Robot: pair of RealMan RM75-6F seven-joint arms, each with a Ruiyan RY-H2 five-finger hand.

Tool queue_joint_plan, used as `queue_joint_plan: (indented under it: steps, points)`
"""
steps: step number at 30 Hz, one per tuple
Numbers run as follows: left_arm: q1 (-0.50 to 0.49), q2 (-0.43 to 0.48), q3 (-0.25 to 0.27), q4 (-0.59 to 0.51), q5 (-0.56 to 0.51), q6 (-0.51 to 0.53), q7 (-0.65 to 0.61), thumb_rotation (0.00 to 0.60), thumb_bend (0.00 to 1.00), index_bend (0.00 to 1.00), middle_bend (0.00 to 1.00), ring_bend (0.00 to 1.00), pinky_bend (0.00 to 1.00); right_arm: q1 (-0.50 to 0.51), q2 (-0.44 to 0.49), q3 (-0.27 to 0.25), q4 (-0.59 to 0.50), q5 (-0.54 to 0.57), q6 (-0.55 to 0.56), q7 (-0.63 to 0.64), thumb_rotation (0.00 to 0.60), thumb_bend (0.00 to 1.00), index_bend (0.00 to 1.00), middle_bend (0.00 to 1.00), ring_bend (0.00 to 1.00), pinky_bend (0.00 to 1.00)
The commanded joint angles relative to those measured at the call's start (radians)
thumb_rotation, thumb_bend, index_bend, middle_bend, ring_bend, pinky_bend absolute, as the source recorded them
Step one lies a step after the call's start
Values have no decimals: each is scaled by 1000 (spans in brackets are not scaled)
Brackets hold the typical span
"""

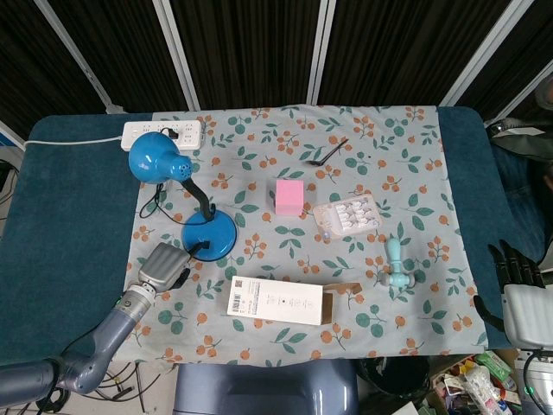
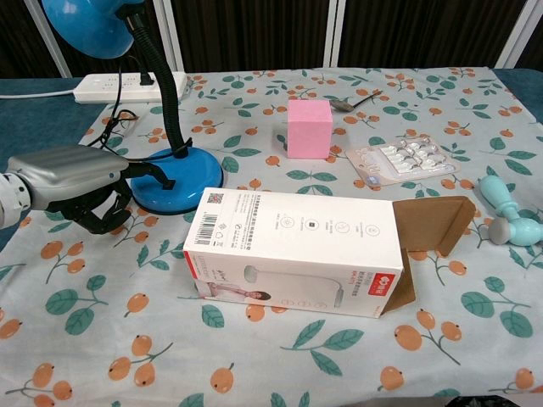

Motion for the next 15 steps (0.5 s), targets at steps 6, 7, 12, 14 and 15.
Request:
queue_joint_plan:
  steps: [6, 7, 12, 14, 15]
  points:
    - [0, 0, 0, -1, 0, 0, 0, 600, 530, 161, 659, 726, 618, -1, 0, -1, -1, -1, 1, 0, 600, 230, 0, 0, 54, 98]
    - [0, 0, 1, -1, 0, 1, 0, 600, 530, 160, 659, 726, 618, -1, 0, -1, -1, -1, 1, 0, 600, 231, 0, 0, 54, 98]
    - [0, 3, 2, -6, 1, 3, 4, 600, 530, 161, 659, 726, 618, 0, 0, 0, -1, -1, 2, -1, 600, 231, 0, 0, 54, 98]
    - [-1, 4, -1, -8, -1, 4, 7, 600, 530, 161, 659, 726, 618, 1, -1, 0, 0, -1, 0, -3, 600, 230, 0, 0, 54, 98]
    - [-1, 5, -1, -9, -1, 5, 7, 600, 530, 161, 659, 726, 618, 1, -1, 0, 0, 0, 0, -3, 600, 230, 0, 0, 54, 98]
